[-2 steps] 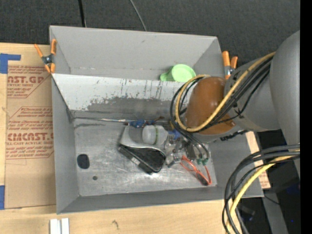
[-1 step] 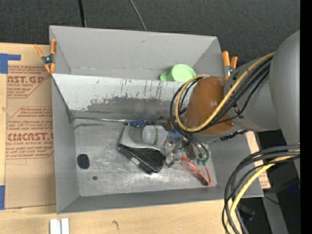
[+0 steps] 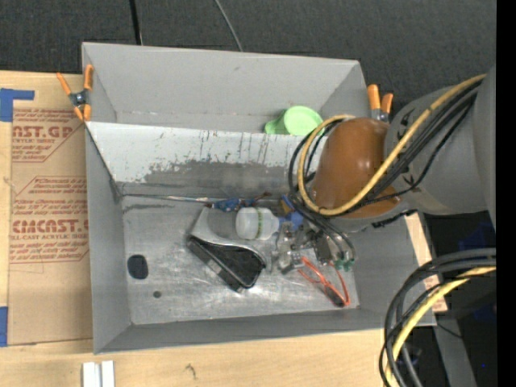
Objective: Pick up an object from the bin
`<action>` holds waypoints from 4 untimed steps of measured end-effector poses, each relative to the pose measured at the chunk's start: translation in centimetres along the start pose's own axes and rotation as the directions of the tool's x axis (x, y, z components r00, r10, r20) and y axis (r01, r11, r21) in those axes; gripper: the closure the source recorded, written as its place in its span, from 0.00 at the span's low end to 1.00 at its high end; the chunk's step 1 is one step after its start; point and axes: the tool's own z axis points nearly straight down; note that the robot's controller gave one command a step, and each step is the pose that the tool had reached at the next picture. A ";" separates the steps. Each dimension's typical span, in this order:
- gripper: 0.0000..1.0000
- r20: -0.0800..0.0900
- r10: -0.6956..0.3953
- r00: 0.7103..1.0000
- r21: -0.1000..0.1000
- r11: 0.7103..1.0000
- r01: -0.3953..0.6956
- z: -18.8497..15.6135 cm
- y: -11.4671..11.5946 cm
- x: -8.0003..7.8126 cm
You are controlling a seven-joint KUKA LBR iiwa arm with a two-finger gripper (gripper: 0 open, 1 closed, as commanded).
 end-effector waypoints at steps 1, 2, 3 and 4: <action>1.00 0.019 -0.103 0.994 0.004 0.995 0.103 -2.2 0.2 -2.6; 0.00 0.011 -0.008 1.000 0.000 1.000 0.008 -2.0 2.6 -2.3; 0.00 0.010 0.024 1.000 0.000 1.000 -0.024 -2.1 3.2 -2.1; 0.00 0.019 -0.058 0.998 0.003 0.998 0.058 -0.1 4.1 -0.7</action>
Offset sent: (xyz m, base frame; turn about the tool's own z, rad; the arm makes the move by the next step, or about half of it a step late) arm 0.0185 0.0321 0.0217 0.0256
